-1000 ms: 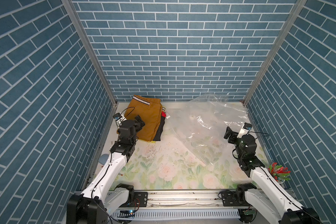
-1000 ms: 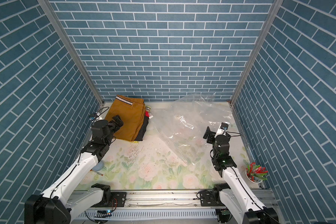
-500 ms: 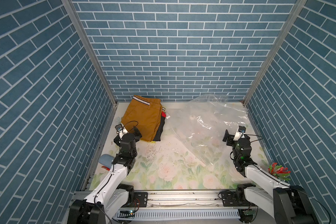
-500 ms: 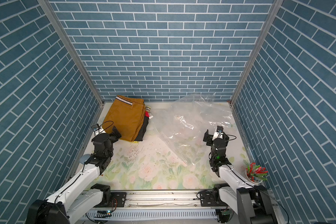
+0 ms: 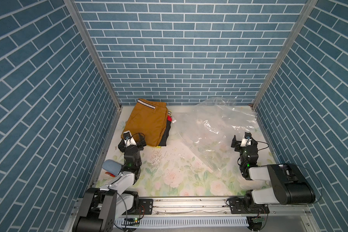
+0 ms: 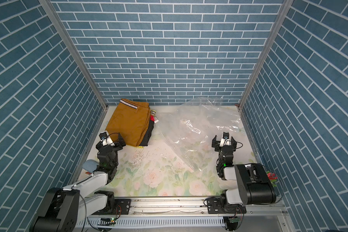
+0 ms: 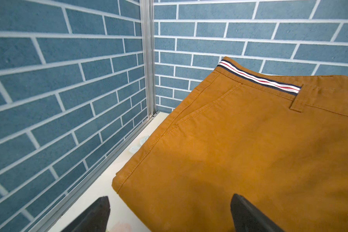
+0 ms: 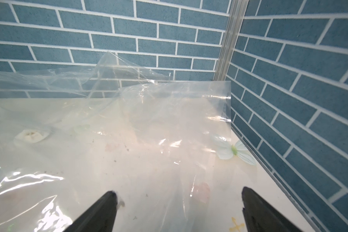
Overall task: Take the trousers out of the vacuum bag
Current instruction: Reset both arms
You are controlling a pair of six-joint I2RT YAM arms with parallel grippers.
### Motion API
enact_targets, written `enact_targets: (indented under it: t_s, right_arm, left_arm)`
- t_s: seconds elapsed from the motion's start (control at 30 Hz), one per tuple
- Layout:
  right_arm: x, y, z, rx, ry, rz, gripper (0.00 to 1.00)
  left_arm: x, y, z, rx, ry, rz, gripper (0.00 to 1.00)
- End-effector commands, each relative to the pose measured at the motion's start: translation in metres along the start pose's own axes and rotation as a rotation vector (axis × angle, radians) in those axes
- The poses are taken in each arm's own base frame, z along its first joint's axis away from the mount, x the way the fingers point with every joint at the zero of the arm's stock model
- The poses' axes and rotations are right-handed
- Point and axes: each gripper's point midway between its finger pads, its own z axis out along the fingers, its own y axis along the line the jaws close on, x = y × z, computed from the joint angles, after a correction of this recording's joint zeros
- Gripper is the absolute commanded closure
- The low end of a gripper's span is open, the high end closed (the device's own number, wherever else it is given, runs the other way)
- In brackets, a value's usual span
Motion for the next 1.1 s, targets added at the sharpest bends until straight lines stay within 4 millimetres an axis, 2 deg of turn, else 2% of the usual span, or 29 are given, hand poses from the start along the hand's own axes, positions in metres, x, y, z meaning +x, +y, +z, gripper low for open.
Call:
enact_targets:
  t_s: [0.0, 0.2, 0.43, 0.5, 0.63, 0.77, 1.07]
  right_arm:
    - [-0.011, -0.003, -0.001, -0.033, -0.078, 0.050, 0.01]
    - [-0.008, -0.002, -0.003, -0.085, -0.091, 0.069, 0.01]
    - [-0.009, -0.006, -0.004, -0.061, -0.097, 0.073, 0.00]
    - [-0.008, -0.006, -0.003, -0.061, -0.093, 0.071, 0.01]
    - [-0.007, 0.001, 0.001, -0.101, -0.081, 0.053, 0.01]
    - [-0.003, 0.024, 0.012, -0.215, -0.033, -0.003, 0.01]
    - [-0.004, 0.025, 0.012, -0.222, -0.035, -0.008, 0.01]
  left_arm:
    - [-0.014, -0.006, -0.006, 0.056, -0.122, 0.013, 0.01]
    - [0.002, -0.012, -0.005, 0.097, -0.119, 0.042, 0.00]
    - [0.020, -0.021, 0.000, 0.154, -0.101, 0.065, 0.00]
    - [0.019, -0.023, 0.001, 0.167, -0.102, 0.067, 0.00]
    - [0.023, -0.029, 0.006, 0.206, -0.077, 0.078, 0.01]
    - [0.035, -0.041, 0.026, 0.282, 0.016, 0.091, 0.01]
    - [0.034, -0.039, 0.027, 0.287, 0.012, 0.076, 0.00]
